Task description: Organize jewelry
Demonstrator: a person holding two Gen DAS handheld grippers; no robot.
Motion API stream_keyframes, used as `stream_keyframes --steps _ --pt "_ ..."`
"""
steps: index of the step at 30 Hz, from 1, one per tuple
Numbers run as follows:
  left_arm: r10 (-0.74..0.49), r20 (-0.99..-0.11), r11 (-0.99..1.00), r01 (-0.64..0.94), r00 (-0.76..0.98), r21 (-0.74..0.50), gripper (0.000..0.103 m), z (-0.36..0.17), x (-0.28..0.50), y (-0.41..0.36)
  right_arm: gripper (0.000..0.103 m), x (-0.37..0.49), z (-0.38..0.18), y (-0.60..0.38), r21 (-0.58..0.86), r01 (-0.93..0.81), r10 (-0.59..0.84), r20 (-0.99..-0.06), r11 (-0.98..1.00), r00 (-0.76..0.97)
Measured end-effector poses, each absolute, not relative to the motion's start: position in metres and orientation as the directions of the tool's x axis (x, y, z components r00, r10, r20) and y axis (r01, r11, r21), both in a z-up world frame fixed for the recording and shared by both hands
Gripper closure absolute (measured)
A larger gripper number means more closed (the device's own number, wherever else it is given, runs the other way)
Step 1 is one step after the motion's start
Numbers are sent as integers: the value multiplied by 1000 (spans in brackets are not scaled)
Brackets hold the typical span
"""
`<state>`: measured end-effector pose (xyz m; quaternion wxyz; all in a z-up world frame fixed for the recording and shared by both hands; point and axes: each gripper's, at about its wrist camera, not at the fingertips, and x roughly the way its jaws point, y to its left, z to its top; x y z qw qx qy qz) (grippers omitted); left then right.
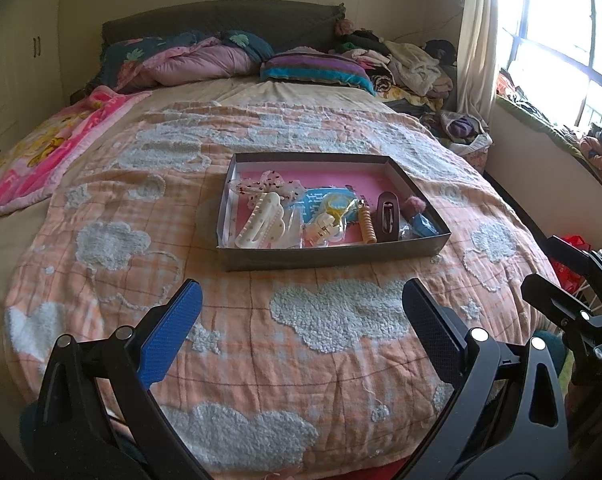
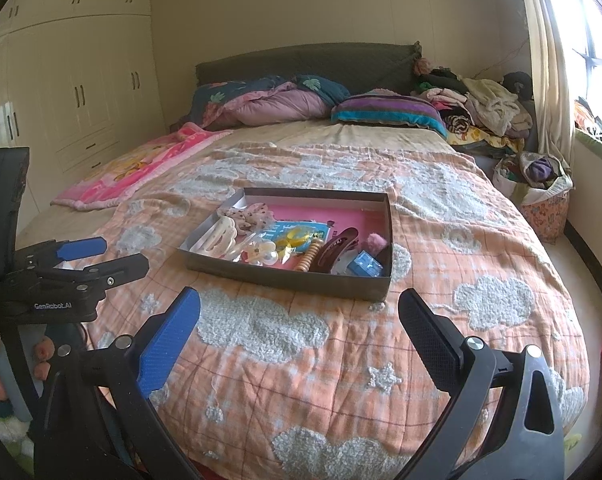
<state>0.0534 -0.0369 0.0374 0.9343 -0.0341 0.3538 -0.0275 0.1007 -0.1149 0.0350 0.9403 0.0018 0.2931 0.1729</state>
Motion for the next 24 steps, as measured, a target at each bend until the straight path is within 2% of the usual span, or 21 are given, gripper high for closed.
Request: stream_keyframes --steps 16,24 --pt "-98 -671 994 39 735 -103 10 38 55 -36 4 101 38 -115 102 -330 329 -555 938 764" --pt "-56 -677 998 17 734 -64 10 38 57 -38 4 103 38 -122 98 -324 321 -558 941 765"
